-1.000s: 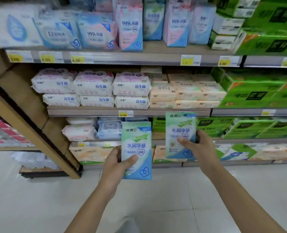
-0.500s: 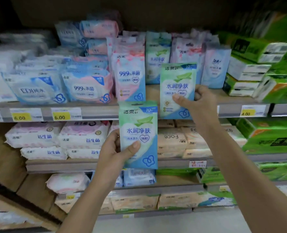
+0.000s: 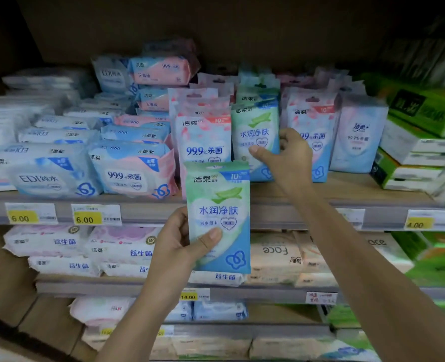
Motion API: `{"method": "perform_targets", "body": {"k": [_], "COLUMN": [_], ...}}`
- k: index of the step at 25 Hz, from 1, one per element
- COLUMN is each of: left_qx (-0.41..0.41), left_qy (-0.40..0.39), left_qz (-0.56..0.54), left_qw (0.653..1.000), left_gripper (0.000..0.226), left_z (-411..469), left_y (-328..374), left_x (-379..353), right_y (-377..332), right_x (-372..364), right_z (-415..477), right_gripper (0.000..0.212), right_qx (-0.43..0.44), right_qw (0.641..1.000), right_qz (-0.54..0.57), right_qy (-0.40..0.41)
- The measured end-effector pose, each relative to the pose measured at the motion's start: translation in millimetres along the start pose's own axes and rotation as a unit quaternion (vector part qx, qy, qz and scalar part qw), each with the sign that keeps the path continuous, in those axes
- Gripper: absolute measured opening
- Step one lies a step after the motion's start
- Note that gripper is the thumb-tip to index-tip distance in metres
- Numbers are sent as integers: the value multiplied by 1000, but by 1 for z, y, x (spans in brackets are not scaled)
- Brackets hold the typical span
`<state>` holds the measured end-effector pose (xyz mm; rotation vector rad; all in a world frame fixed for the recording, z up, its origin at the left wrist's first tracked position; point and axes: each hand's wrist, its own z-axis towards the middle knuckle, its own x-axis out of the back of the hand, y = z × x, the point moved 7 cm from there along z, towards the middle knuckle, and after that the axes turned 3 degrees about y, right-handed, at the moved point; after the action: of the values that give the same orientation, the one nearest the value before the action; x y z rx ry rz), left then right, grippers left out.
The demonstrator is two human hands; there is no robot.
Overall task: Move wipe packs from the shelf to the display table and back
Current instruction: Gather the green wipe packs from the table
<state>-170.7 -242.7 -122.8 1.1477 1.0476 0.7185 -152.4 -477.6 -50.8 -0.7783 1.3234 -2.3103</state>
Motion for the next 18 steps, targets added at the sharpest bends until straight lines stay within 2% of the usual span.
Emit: {"method": "perform_targets", "body": {"k": [4,7,11,14,18], "left_qx": [-7,-9,-12,-23,-35], "left_qy": [9,8,11,12,10], "left_qz": [6,9,9,7,17], "left_qw": [1000,1000,1000,1000,999], "left_gripper": [44,44,50,43,44], "left_z": [6,8,8,10,16], "left_y": [-1,-2,3,10,17], "left_x": [-3,-9,-17,-24,-33], "right_y": [-5,-10,-18,-20,-23], "right_x": [9,20,14,1,-9], "right_z": [-5,-7,-1,12,16], "right_gripper": [40,41,39,37,37], "right_qx": [58,62,68,84,129], "right_qw": [988,976,978,975,950], "right_qz": [-132,-201,-191,-204,-283], "right_qy": [-61,-61,-40,-14,-7]}}
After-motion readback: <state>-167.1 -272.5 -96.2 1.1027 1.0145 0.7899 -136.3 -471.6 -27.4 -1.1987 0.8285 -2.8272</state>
